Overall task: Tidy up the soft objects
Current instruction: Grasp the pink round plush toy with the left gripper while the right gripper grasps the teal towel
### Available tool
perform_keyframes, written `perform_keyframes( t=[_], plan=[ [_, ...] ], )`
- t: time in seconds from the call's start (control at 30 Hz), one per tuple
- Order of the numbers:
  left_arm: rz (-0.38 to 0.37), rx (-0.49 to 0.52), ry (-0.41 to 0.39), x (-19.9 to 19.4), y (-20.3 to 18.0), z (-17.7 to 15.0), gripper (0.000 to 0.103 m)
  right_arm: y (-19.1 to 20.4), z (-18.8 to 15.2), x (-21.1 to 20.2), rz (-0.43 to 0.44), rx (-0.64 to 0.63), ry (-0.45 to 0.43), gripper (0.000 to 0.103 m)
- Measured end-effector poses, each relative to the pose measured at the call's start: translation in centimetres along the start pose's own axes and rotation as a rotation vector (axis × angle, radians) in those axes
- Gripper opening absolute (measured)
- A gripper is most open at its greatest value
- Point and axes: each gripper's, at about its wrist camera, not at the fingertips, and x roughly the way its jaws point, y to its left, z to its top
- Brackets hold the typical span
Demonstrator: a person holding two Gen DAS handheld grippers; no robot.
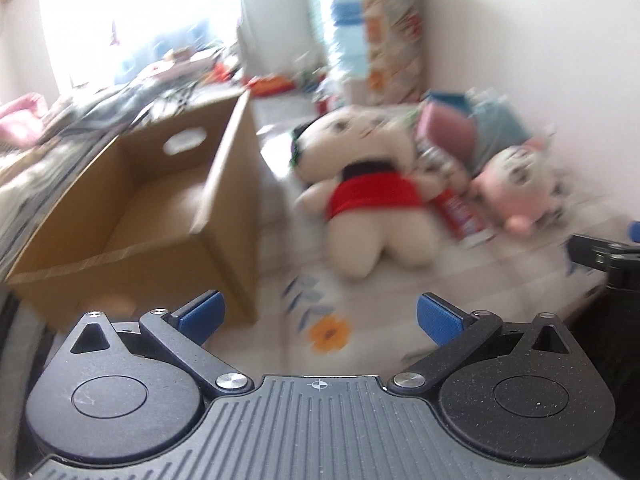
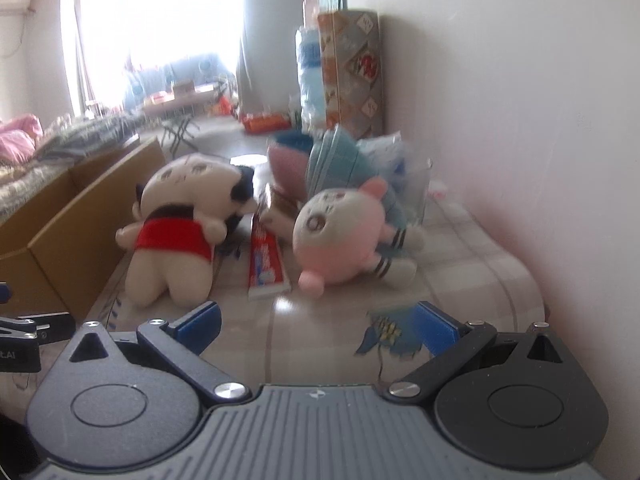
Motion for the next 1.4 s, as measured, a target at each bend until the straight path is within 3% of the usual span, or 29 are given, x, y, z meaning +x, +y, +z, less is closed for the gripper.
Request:
perform_keyframes(
  t=[0.17, 0.37, 0.43, 0.5, 0.67, 0.87, 1.03, 1.27, 1.4],
  plan=[
    [-0.143, 0.043, -0.066, 0.6, -1.9, 2.8, 0.103, -3.6, 1.8, 0.6, 0.042, 0.054, -0.122, 0.103],
    [-0.269, 0.117, -0.098, 2.6, -5.7, 5.9, 0.089, -7.7, 4.1, 3.5, 0.155, 0.176, -0.135, 0.102],
    [-0.316, 0.14, -0.08, 3.5, -7.1, 6.5, 0.075, -8.7, 4.9, 4.7, 0.203, 0.201, -0.122, 0.096],
    [-0.365, 0.153, -0.046, 4.4, -8.3, 6.9, 0.075, -9.3, 5.7, 6.1, 0.249, 0.217, -0.095, 0.083],
    [-0.439, 0.152, 0.042, 7.0, -11.1, 7.8, 0.076, -10.1, 7.3, 9.5, 0.334, 0.234, -0.008, 0.068],
    [-0.46, 0.102, 0.119, 10.2, -12.6, 8.7, 0.077, -11.4, 7.4, 11.6, 0.347, 0.271, 0.077, 0.062],
    [-0.478, 0.084, 0.153, 12.0, -13.5, 9.5, 0.085, -12.5, 7.1, 13.2, 0.404, 0.324, 0.156, 0.06],
    [-0.46, 0.07, 0.2, 14.5, -14.9, 9.6, 0.083, -13.2, 7.1, 14.2, 0.499, 0.391, 0.227, 0.059],
    [-0.46, 0.051, 0.192, 14.2, -14.8, 9.4, 0.078, -13.7, 7.0, 14.4, 0.537, 0.432, 0.246, 0.059]
  ],
)
